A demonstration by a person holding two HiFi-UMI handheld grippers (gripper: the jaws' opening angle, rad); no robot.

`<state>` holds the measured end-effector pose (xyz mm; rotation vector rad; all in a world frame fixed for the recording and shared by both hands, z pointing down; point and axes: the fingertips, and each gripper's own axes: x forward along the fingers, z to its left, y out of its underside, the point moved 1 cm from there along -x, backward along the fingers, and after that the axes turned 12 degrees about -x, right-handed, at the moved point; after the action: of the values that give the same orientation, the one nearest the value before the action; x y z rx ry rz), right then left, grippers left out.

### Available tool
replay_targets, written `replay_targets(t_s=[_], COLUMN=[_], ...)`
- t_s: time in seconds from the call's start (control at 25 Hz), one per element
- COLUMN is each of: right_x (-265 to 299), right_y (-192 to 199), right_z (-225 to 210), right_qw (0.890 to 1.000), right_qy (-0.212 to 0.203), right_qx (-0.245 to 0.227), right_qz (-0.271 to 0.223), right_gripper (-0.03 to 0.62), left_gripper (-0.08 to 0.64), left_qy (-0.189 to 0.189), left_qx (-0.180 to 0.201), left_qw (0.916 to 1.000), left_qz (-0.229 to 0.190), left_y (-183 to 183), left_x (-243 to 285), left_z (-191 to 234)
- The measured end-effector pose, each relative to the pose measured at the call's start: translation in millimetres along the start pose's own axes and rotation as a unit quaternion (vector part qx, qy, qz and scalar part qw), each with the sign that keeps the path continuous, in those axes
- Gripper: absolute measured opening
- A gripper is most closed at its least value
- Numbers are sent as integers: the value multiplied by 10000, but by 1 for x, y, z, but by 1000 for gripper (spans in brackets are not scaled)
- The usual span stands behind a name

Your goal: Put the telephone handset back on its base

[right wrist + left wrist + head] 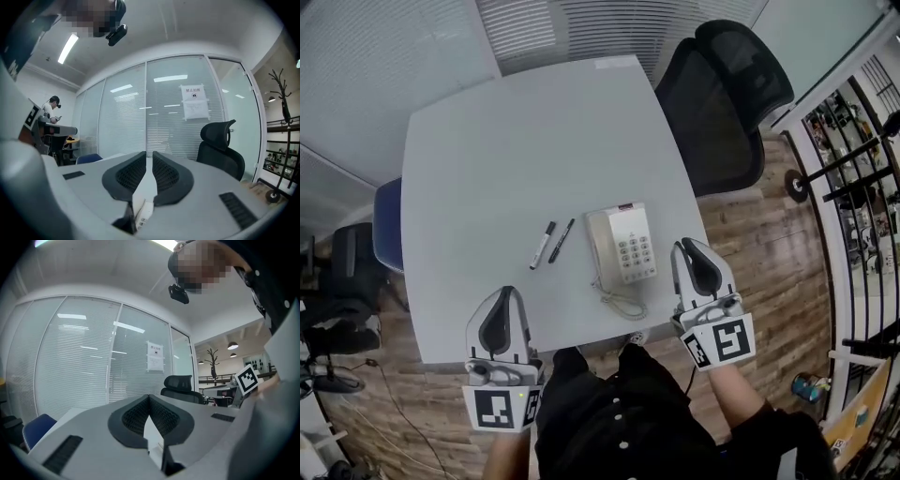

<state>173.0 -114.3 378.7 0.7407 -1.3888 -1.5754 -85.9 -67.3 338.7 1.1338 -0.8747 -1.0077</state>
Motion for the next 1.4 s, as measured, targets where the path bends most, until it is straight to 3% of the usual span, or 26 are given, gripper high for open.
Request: replay_targets(t_s=[0.56, 1.08, 1.4], right_x=[-38, -60, -66], right_y=[-56, -67, -59], right_z=[-45, -70, -83], right_qw=[9965, 9914, 9894], right_qy=[509, 857, 1112], right_qx=[129, 142, 249], right_qz=[-648, -977, -900], right_gripper=[40, 40, 37], left_gripper=[12, 12, 12], left_qy=[-32, -87, -170], left_qx=[247, 453, 440], left_qw=[9978, 9947, 9941], left_qz=[-609, -922, -982], left_y=[-45, -72, -73], left_x=[-6, -20, -24], left_z=[0, 6, 10])
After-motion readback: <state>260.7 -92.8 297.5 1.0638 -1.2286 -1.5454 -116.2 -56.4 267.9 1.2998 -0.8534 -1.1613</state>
